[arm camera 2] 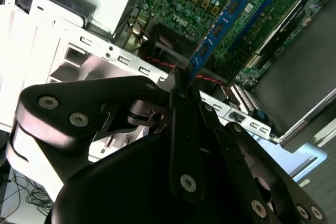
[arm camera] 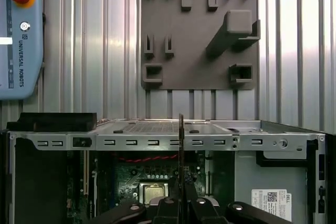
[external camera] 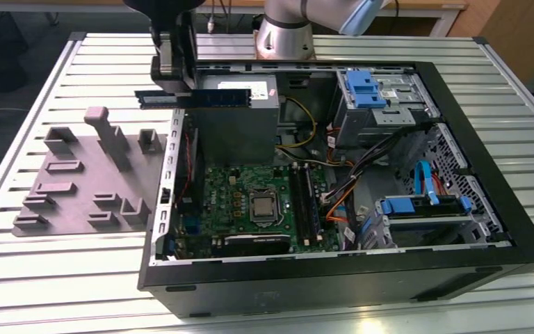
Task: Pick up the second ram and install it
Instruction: 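Pick up the second ram and move it above second insertion slot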
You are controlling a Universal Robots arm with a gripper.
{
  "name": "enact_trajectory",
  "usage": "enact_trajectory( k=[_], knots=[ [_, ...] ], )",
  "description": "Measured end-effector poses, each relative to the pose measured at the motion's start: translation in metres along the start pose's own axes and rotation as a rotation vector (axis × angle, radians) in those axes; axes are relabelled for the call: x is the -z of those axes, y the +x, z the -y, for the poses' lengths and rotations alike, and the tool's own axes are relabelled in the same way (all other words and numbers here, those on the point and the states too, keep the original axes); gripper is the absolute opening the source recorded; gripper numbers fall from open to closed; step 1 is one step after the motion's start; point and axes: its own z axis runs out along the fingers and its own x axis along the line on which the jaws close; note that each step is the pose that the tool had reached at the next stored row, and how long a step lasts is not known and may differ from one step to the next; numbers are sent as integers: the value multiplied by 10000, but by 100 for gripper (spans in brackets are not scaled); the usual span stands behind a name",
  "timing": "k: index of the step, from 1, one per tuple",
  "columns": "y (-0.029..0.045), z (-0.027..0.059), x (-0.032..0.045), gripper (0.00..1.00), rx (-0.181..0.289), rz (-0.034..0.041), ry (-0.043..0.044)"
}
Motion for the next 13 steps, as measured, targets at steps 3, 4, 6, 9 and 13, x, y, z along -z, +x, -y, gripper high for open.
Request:
enact_trajectory(
  k=[3, 4, 6, 9, 13],
  knots=[
    [-1, 94, 0, 14, 2, 0, 0],
    [-2, 116, 0, 14, 1, 0, 0],
    [-4, 187, 1, 14, 0, -1, -1],
    [-5, 258, 1, 14, 1, 0, 0],
    [-7, 360, 1, 14, 0, 1, 1]
  ],
)
